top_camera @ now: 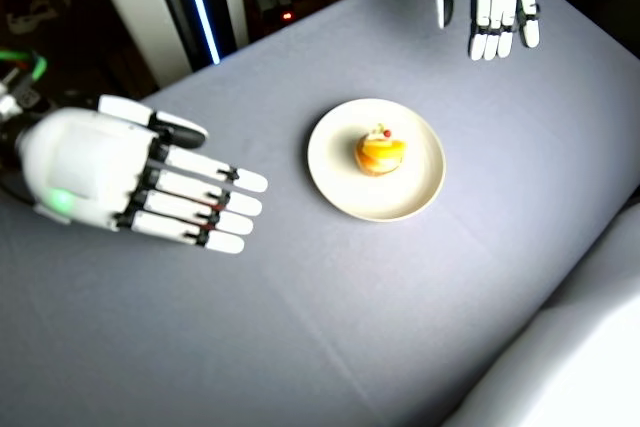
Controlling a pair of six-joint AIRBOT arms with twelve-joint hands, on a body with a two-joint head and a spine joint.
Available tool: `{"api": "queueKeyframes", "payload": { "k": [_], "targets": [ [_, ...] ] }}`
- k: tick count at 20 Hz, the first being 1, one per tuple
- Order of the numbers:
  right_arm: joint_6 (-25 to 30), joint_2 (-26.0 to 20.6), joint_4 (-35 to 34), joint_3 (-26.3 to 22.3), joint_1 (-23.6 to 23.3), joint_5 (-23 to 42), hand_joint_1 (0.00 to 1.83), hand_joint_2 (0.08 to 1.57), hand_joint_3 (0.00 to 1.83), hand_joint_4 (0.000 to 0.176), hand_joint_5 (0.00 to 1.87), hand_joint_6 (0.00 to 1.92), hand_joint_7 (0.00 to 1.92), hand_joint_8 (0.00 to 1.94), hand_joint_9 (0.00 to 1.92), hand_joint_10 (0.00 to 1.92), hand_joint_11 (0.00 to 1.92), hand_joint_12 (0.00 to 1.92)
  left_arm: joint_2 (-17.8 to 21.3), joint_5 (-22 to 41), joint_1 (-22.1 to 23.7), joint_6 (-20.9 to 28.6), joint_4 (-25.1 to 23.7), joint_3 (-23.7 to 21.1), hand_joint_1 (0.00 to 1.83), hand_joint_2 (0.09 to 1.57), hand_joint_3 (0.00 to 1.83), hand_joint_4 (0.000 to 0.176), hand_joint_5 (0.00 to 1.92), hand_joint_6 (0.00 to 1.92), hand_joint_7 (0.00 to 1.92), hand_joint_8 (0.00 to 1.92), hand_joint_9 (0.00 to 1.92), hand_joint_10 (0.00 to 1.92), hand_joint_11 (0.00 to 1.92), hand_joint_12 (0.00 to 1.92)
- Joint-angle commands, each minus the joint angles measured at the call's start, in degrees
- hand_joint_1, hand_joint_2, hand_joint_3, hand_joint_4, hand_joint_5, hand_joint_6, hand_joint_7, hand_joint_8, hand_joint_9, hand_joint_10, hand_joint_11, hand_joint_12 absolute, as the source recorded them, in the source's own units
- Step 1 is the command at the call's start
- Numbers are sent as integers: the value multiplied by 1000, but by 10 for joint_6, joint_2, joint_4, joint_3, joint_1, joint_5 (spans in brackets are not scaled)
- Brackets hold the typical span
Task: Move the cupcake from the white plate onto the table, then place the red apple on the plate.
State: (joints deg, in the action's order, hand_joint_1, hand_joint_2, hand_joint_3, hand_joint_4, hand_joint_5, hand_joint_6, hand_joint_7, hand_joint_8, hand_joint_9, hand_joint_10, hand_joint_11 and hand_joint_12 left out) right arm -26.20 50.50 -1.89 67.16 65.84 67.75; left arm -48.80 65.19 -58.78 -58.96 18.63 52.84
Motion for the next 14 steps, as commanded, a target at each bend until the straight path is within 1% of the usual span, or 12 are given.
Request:
{"api": "queueKeyframes", "payload": {
  "k": [1, 2, 4, 5, 6, 7, 8, 10, 11, 12, 13, 14],
  "targets": [
    [3, 0, -18, 3, -5, 67, 771, 1047, 3, 94, 313, 1, 206, 2, 247, 21, 0, 902, 0, 65, 6, 1, -5, 2, 736, 939, 9, 62, 192, 7, 50, 3, 34, 9, 0, 243],
    [3, 1, -18, 3, -5, 67, 772, 1048, 2, 96, 314, 1, 206, 1, 240, 15, 0, 900, -1, 64, 6, 1, -5, 3, 722, 937, 2, 62, 203, 2, 61, 1, 52, 5, 0, 304],
    [3, 2, -18, 4, -5, 67, 771, 1043, 0, 85, 325, 2, 217, 2, 245, 7, 0, 874, -8, 53, 16, 2, -10, 10, 695, 935, 0, 60, 214, 1, 71, 0, 75, 2, 0, 392],
    [3, 3, -17, 4, -5, 66, 797, 1042, 0, 63, 344, 8, 223, 3, 253, 9, 0, 877, -16, 38, 31, 3, -22, 19, 648, 932, 0, 86, 208, 0, 66, 0, 88, 1, 0, 482],
    [3, 4, -14, 5, -5, 65, 870, 1056, 2, 48, 327, 3, 222, 1, 229, 5, 0, 777, -30, 17, 53, 4, -36, 32, 637, 952, 5, 119, 166, 3, 27, 4, 42, 4, 0, 372],
    [3, 5, -14, 5, -5, 65, 888, 1058, 1, 44, 324, 1, 222, 1, 224, 2, 0, 739, -41, 1, 70, 8, -48, 42, 636, 956, 3, 126, 157, 2, 19, 3, 32, 3, 0, 330],
    [3, 7, -12, 7, -8, 65, 851, 1095, 8, 15, 285, 3, 208, 3, 175, 4, 0, 542, -59, -24, 98, 18, -69, 60, 710, 949, 0, 163, 155, 1, 32, 8, 44, 8, 20, 332],
    [3, 8, -4, 8, -14, 65, 807, 1112, 2, 59, 241, 0, 193, 0, 175, 4, 46, 585, -87, -71, 143, 37, -108, 88, 721, 925, 0, 175, 167, 4, 45, 8, 82, 18, 78, 360],
    [3, 8, 0, 7, -17, 65, 795, 1123, 4, 102, 187, 0, 155, 0, 152, 0, 8, 557, -102, -101, 170, 38, -128, 102, 733, 920, 0, 176, 141, 0, 39, 2, 97, 9, 83, 440],
    [3, 8, 3, 8, -19, 65, 791, 1134, 5, 118, 141, 1, 127, 2, 139, 2, 1, 485, -114, -128, 191, 38, -146, 113, 736, 913, 0, 176, 138, 0, 54, 2, 152, 8, 131, 571],
    [3, 9, 4, 8, -20, 65, 769, 1143, 5, 115, 108, 2, 109, 1, 118, 1, 0, 416, -126, -148, 210, 40, -161, 124, 758, 936, 0, 176, 141, 0, 39, 0, 126, 1, 51, 678],
    [3, 10, 5, 9, -21, 65, 752, 1144, 4, 116, 81, 0, 93, 0, 104, 0, 0, 399, -144, -176, 235, 45, -181, 140, 895, 919, 0, 156, 184, 7, 59, 3, 88, 0, 9, 536]
  ]
}}
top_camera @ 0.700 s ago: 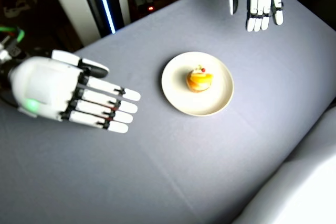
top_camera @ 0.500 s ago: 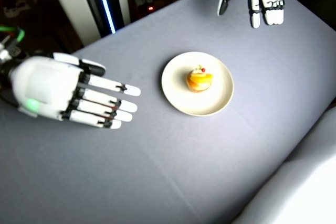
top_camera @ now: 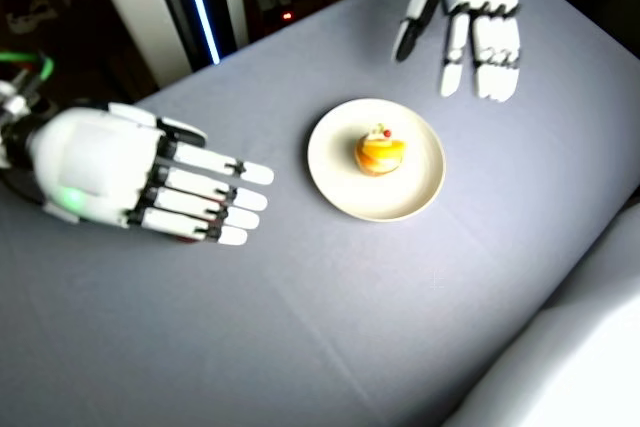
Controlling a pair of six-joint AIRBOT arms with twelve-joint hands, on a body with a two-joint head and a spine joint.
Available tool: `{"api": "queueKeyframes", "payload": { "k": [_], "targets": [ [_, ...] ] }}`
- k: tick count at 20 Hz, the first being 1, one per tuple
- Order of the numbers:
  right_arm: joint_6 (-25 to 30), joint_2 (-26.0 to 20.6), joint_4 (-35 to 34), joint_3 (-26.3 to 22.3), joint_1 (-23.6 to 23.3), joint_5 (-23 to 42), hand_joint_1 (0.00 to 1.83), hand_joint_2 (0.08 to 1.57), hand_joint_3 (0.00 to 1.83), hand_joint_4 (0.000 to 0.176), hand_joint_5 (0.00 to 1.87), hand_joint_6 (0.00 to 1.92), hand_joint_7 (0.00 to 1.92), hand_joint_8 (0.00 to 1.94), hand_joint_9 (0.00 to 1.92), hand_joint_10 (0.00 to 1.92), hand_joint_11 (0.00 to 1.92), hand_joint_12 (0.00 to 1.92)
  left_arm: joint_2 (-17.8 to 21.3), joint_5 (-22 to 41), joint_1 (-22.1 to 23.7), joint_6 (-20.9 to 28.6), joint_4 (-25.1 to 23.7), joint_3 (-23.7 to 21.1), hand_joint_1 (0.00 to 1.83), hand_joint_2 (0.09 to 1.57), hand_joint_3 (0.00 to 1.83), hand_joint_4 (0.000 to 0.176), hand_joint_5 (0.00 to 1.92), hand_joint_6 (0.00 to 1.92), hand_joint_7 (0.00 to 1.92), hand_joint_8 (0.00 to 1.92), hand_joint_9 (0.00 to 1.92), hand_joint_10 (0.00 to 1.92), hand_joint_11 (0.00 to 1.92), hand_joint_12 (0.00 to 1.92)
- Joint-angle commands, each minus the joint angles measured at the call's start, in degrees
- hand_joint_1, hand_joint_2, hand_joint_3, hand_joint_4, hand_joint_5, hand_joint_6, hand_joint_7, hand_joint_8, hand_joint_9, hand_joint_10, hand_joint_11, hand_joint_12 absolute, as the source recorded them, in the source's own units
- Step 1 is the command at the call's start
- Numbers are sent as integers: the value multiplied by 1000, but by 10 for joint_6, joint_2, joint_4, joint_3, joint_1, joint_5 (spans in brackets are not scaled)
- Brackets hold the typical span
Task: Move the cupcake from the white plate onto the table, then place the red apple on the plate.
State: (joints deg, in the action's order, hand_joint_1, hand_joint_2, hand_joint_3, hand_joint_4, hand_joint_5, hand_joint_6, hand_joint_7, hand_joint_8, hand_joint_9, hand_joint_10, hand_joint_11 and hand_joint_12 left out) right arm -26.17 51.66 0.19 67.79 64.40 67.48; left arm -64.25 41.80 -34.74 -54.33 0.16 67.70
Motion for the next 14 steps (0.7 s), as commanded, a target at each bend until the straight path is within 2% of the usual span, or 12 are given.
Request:
{"api": "queueKeyframes", "payload": {
  "k": [1, 2, 3, 4, 5, 6, 8, 9, 10, 12, 13, 14],
  "targets": [
    [3, 0, -16, 4, -7, 68, 714, 1148, 3, 124, 36, 0, 34, 0, 72, 0, 0, 346, -8, 37, 17, 3, -12, 6, 978, 887, 0, 124, 239, 7, 101, 5, 107, 4, 1, 500],
    [3, 2, -15, 5, -8, 68, 678, 1149, 2, 126, 6, 0, 6, 0, 51, 1, 0, 298, -22, 17, 31, 3, -22, 19, 1066, 873, 0, 110, 271, 8, 116, 4, 88, 2, 0, 391],
    [3, 4, -11, 7, -11, 67, 647, 1145, 0, 128, 0, 0, 20, 5, 76, 10, 27, 303, -35, 1, 43, 3, -27, 32, 1068, 860, 0, 122, 255, 1, 140, 4, 165, 7, 53, 519],
    [3, 6, -8, 9, -16, 67, 668, 1148, 1, 119, 0, 0, 14, 2, 70, 6, 11, 300, -53, -14, 53, 4, -30, 47, 1074, 870, 0, 128, 229, 0, 117, 0, 163, 3, 10, 619],
    [3, 9, -5, 11, -20, 67, 660, 1154, 2, 145, 0, 0, 2, 0, 33, 3, 1, 222, -66, -26, 59, 5, -32, 58, 1041, 868, 0, 123, 248, 4, 113, 0, 137, 4, 1, 505],
    [3, 12, -2, 14, -23, 67, 659, 1147, 0, 170, 0, 0, 0, 0, 57, 14, 44, 223, -84, -43, 66, 8, -35, 74, 954, 885, 2, 147, 249, 2, 101, 1, 99, 0, 0, 405],
    [3, 14, -2, 17, -26, 67, 716, 1150, 0, 176, 0, 0, 0, 0, 133, 29, 131, 251, -104, -60, 74, 8, -36, 90, 885, 886, 0, 172, 238, 0, 108, 0, 123, 2, 0, 565],
    [3, 14, -2, 18, -26, 67, 687, 1181, 10, 176, 0, 0, 0, 0, 110, 13, 99, 227, -113, -66, 77, 8, -36, 98, 890, 876, 0, 164, 256, 3, 126, 2, 153, 6, 0, 662],
    [3, 14, -2, 18, -27, 67, 687, 1190, 12, 176, 0, 0, 0, 0, 80, 2, 62, 207, -119, -70, 79, 8, -36, 102, 901, 860, 0, 137, 304, 3, 176, 2, 212, 11, 0, 803],
    [3, 14, -2, 18, -28, 66, 690, 1185, 0, 176, 0, 0, 0, 0, 77, 4, 62, 143, -136, -90, 82, 8, -37, 118, 828, 872, 2, 121, 373, 5, 276, 8, 291, 13, 0, 1065],
    [3, 14, -2, 18, -28, 65, 690, 1185, 0, 176, 0, 0, 0, 0, 77, 4, 62, 143, -139, -93, 82, 8, -37, 120, 828, 872, 2, 121, 373, 5, 276, 8, 291, 13, 0, 1065],
    [3, 14, -2, 18, -28, 65, 681, 1188, 0, 176, 0, 0, 0, 0, 83, 5, 77, 142, -144, -98, 82, 8, -37, 125, 854, 895, 3, 105, 435, 7, 374, 11, 369, 19, 0, 1067]
  ]
}}
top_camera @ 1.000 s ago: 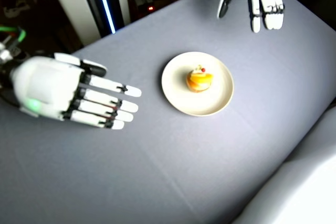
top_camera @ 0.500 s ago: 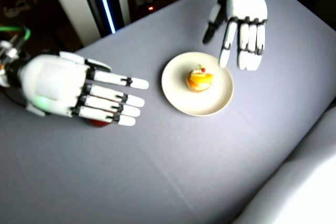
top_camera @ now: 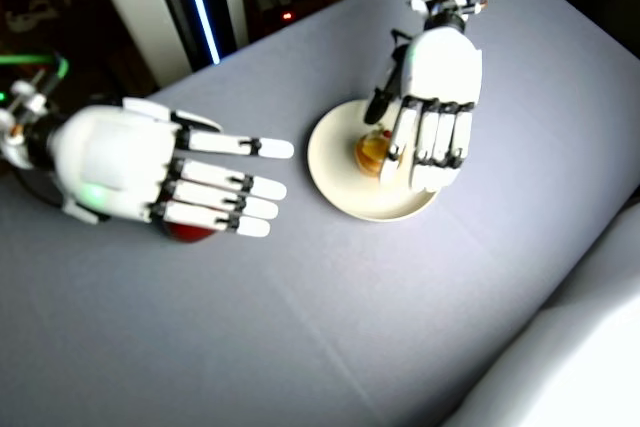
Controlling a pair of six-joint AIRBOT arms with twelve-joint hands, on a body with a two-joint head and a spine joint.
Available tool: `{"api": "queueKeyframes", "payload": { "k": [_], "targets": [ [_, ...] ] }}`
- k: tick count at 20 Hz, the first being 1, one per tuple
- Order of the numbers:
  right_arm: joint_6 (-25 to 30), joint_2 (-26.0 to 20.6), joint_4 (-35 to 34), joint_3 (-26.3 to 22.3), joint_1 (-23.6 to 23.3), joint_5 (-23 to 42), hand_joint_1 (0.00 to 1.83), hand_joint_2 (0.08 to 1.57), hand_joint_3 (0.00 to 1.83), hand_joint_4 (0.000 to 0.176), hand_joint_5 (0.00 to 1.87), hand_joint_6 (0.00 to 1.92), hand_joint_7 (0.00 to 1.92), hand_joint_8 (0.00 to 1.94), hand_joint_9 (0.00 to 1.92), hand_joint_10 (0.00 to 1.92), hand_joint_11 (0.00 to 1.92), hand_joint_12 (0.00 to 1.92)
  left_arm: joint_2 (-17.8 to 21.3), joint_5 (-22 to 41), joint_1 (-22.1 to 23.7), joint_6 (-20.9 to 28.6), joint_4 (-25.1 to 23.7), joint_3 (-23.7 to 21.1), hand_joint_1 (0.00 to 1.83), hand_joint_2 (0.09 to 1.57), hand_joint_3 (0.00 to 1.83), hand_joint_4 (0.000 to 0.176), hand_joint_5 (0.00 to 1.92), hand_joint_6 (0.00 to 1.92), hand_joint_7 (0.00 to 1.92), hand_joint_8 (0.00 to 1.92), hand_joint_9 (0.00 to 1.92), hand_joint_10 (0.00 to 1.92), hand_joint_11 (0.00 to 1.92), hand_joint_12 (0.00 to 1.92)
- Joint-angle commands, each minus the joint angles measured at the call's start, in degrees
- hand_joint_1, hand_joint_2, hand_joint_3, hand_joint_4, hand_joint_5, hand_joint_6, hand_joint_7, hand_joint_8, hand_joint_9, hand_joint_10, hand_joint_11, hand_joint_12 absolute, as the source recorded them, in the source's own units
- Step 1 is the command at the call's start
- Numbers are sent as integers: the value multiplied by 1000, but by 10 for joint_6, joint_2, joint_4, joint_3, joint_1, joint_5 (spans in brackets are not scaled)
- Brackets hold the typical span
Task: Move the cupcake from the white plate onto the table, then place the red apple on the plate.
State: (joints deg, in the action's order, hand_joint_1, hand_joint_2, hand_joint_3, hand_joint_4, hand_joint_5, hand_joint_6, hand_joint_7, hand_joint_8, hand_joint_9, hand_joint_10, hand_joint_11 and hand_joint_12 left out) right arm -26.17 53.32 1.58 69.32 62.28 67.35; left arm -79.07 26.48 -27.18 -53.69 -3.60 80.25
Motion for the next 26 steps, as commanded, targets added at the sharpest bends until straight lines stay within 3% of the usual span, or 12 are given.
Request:
{"api": "queueKeyframes", "payload": {
  "k": [1, 2, 3, 4, 6, 8, 9, 12, 13, 15, 19, 26],
  "targets": [
    [3, -2, -16, 3, -7, 65, 683, 1192, 2, 176, 0, 0, 0, 0, 75, 1, 75, 139, -1, 51, 6, 1, 0, 4, 891, 922, 3, 61, 557, 11, 546, 17, 518, 40, 86, 1119],
    [3, -2, -16, 3, -7, 65, 681, 1188, 0, 176, 0, 0, 0, 0, 77, 2, 74, 137, -5, 49, 6, 1, 0, 6, 930, 943, 1, 40, 656, 8, 688, 24, 632, 61, 142, 1176],
    [4, -2, -16, 3, -7, 65, 682, 1185, 0, 176, 0, 0, 0, 0, 80, 3, 74, 135, -9, 49, 6, 1, 1, 9, 1030, 1050, 7, 114, 963, 694, 738, 574, 603, 785, 236, 1512],
    [4, -2, -16, 3, -7, 65, 670, 1191, 1, 176, 0, 0, 8, 2, 79, 2, 78, 134, -11, 51, 7, 1, 2, 9, 1133, 1066, 1, 0, 1059, 777, 836, 1130, 654, 1511, 355, 1839],
    [5, -2, -16, 3, -7, 64, 697, 1191, 0, 176, 0, 0, 23, 5, 99, 8, 102, 141, -13, 56, 12, 1, 4, 12, 1183, 1057, 0, 0, 1115, 738, 953, 1263, 764, 1750, 533, 1908],
    [7, -2, -16, 3, -7, 64, 700, 1192, 0, 176, 0, 0, 8, 3, 100, 7, 113, 146, -4, 73, 18, 1, 9, 7, 1184, 1060, 0, 0, 1105, 756, 928, 1200, 785, 1605, 639, 1834],
    [9, -2, -16, 3, -7, 64, 712, 1200, 4, 176, 0, 0, 12, 3, 108, 7, 120, 148, 9, 91, 19, 1, 13, -3, 1285, 1055, 0, 0, 1193, 385, 1088, 1053, 889, 1159, 543, 1526],
    [16, -2, -16, 2, -7, 64, 709, 1211, 5, 176, 0, 0, 10, 1, 113, 6, 123, 145, 79, 158, 15, 1, 19, -58, 1259, 1056, 0, 0, 1162, 544, 1099, 923, 921, 659, 531, 1229],
    [18, -2, -16, 1, -6, 64, 704, 1213, 6, 176, 0, 0, 27, 8, 123, 9, 133, 148, 111, 188, 7, 0, 19, -82, 1362, 1044, 0, 0, 1171, 526, 1195, 631, 997, 1015, 687, 1142],
    [20, -3, -16, 0, -4, 64, 697, 1223, 7, 176, 0, 0, 43, 10, 112, 3, 111, 139, 157, 220, -9, -4, 21, -114, 1265, 1055, 2, 0, 1153, 548, 1104, 918, 990, 614, 620, 1304],
    [22, -5, -16, -3, -3, 64, 726, 1216, 0, 171, 0, 0, 69, 5, 130, 4, 128, 136, 253, 256, -105, -63, 87, -185, 1263, 1087, 0, 0, 1188, 437, 965, 1194, 956, 644, 605, 1390],
    [24, -6, -15, -4, -3, 64, 710, 1195, 0, 156, 1, 0, 35, 1, 119, 5, 119, 122, 225, 197, -154, -122, 167, -171, 1279, 1084, 0, 0, 1254, 191, 985, 1230, 818, 1228, 602, 1724]
  ]
}}
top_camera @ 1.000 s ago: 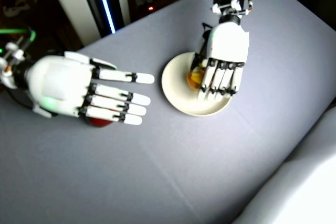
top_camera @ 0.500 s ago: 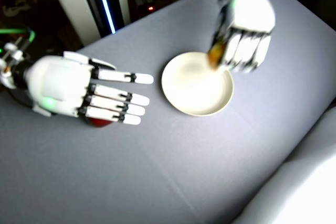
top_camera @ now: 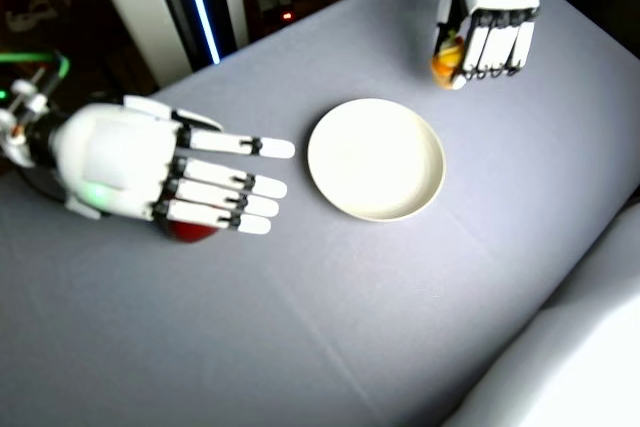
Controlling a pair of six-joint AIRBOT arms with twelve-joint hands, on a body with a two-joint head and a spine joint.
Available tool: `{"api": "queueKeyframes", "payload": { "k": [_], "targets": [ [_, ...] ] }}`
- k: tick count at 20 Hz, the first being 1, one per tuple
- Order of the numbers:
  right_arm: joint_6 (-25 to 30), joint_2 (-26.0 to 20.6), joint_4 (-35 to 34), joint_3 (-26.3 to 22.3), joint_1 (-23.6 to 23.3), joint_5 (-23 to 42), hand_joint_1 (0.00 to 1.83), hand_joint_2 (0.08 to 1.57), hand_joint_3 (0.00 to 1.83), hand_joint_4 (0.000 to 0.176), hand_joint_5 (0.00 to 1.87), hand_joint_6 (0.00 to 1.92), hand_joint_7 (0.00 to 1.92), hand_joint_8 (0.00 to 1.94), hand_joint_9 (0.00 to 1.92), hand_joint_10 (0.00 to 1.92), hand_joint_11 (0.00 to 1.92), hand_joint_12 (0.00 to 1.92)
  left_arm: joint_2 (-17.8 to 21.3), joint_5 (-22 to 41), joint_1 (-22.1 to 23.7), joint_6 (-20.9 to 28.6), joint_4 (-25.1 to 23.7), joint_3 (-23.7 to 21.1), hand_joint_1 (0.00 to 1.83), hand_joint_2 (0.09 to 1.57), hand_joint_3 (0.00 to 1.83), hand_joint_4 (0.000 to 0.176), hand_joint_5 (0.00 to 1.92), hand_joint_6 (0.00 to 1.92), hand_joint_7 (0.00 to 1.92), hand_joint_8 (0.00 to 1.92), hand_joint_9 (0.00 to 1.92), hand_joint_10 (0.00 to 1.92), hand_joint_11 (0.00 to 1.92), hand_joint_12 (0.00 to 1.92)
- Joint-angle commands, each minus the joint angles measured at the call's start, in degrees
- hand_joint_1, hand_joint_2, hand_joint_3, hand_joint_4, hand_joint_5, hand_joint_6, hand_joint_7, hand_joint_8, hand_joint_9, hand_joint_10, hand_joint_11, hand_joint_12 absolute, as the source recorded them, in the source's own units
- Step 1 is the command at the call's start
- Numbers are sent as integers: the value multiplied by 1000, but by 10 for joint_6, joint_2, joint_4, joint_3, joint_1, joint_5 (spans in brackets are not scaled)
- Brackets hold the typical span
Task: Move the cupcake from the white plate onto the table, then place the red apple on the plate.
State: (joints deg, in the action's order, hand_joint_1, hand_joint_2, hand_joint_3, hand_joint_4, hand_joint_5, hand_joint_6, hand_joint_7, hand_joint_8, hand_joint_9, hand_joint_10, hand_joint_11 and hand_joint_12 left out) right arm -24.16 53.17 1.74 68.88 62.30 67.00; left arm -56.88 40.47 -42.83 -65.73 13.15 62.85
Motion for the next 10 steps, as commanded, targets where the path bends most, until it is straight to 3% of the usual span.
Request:
{"api": "queueKeyframes", "payload": {
  "k": [1, 2, 3, 4, 5, 6, 7, 8, 9, 10],
  "targets": [
    [4, -4, -15, 1, -3, 67, 706, 1194, 0, 149, 0, 0, 35, 1, 119, 5, 116, 120, 2, 49, -2, -16, 12, 3, 1279, 1079, 0, 0, 1273, 173, 985, 1219, 821, 1135, 594, 1629],
    [4, -4, -13, 1, -3, 67, 728, 1194, 0, 134, 13, 4, 39, 2, 102, 0, 93, 108, 2, 47, -9, -21, 20, 3, 1259, 1128, 1, 0, 1120, 421, 884, 1382, 739, 1367, 582, 1743],
    [4, -4, -12, 1, -3, 67, 728, 1194, 0, 134, 13, 4, 39, 2, 102, 0, 93, 108, 2, 49, -17, -21, 29, 3, 1259, 1128, 1, 0, 1120, 421, 884, 1382, 739, 1367, 582, 1743],
    [4, -4, -12, 1, -3, 67, 726, 1192, 0, 143, 17, 5, 42, 3, 100, 0, 88, 105, 4, 55, -25, -21, 37, 1, 1181, 1064, 15, 0, 1113, 679, 803, 973, 690, 1291, 537, 1651],
    [5, -5, -12, 0, -3, 67, 683, 1193, 0, 161, 5, 1, 33, 0, 82, 0, 65, 93, 6, 59, -30, -21, 42, -1, 1067, 987, 1, 0, 821, 282, 737, 420, 620, 676, 345, 1223],
    [5, -7, -12, 0, -3, 67, 676, 1189, 0, 173, 2, 0, 31, 0, 57, 0, 30, 77, 11, 68, -36, -21, 48, -6, 941, 967, 0, 0, 685, 79, 700, 132, 593, 300, 178, 1022],
    [5, -9, -12, -1, -3, 67, 659, 1189, 0, 176, 0, 0, 2, 0, 5, 0, 0, 9, 13, 71, -39, -21, 50, -8, 724, 916, 0, 22, 331, 2, 433, 4, 395, 18, 11, 784],
    [5, -11, -12, -1, -3, 67, 659, 1189, 0, 176, 0, 0, 2, 0, 5, 0, 0, 9, 16, 76, -43, -21, 50, -12, 724, 916, 0, 22, 331, 2, 433, 4, 395, 18, 11, 784],
    [4, -13, -12, -2, -3, 67, 691, 1139, 0, 176, 0, 0, 0, 0, 0, 0, 0, 0, 19, 81, -46, -21, 50, -15, 745, 874, 0, 67, 197, 2, 322, 1, 310, 1, 0, 538],
    [4, -16, -12, -2, -3, 67, 712, 1078, 0, 176, 0, 0, 0, 0, 2, 0, 0, 0, 22, 89, -50, -21, 50, -20, 739, 851, 0, 75, 185, 1, 294, 0, 301, 0, 0, 550]
  ]
}}
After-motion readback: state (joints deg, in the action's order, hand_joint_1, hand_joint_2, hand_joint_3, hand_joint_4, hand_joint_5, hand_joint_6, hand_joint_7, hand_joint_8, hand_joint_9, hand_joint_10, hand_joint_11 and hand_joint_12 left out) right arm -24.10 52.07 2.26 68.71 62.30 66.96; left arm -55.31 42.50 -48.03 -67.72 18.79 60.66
